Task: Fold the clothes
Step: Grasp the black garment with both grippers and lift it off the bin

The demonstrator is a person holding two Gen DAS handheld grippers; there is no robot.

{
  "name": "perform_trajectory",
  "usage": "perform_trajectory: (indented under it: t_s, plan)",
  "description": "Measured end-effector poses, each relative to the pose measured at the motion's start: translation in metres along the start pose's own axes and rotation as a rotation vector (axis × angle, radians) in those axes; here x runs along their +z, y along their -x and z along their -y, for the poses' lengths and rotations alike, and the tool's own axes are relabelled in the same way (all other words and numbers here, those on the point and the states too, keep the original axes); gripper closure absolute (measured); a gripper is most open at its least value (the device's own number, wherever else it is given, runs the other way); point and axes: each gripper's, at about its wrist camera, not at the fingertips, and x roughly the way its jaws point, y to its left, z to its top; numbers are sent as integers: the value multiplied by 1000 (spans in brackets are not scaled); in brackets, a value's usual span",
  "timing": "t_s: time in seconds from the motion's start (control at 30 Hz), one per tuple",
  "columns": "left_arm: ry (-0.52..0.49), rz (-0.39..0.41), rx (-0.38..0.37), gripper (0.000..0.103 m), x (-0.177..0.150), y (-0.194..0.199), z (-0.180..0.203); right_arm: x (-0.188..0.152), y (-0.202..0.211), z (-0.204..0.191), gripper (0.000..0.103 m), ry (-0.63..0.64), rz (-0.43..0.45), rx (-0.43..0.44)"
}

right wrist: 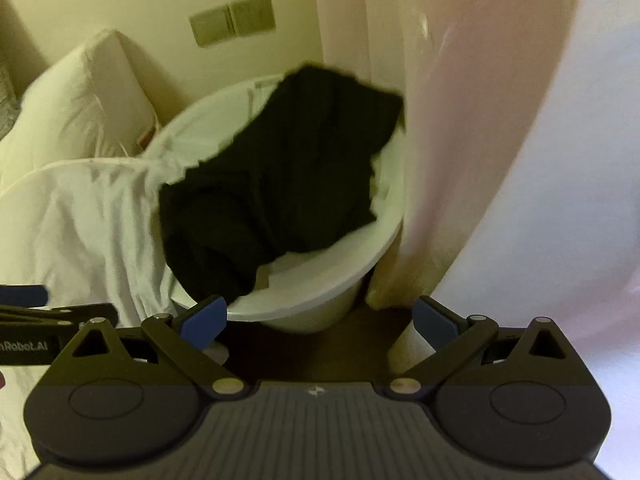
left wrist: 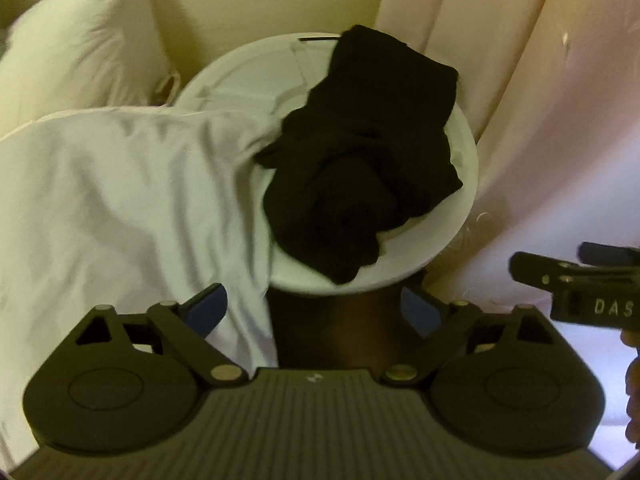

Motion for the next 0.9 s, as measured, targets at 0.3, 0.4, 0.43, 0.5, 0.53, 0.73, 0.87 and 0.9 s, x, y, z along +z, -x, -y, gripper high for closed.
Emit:
perform_trajectory:
  t_s: [0.3, 0.4, 0.43, 0.5, 0.53, 0.73, 0.87, 0.9]
  plan:
    - [18, 14, 32, 6, 42, -81, 3, 53, -88, 36, 7, -120, -26, 55]
    - [13, 16, 48, 4, 53, -103, 2, 67, -117, 49, 7, -188, -16, 81]
    - [10, 20, 52, 4, 56, -109, 2, 71, -126, 52, 7, -215, -11, 93]
    - [-12, 30, 52, 1, 59, -121, 2, 78, -144, 58, 4, -265, -4, 119]
    - [-15, 29, 48, 1, 60, -126, 1, 80, -153, 61, 4, -287, -9, 128]
    - [-37, 41, -20, 10, 68, -147, 3, 83, -207, 63, 3, -397, -87, 178]
    - [-96, 51, -57, 57, 72, -149, 10, 86, -216, 55, 15, -378, -65, 149]
    - [-102, 54, -58, 65, 71, -147, 11, 87, -215, 52, 46, -351, -69, 136]
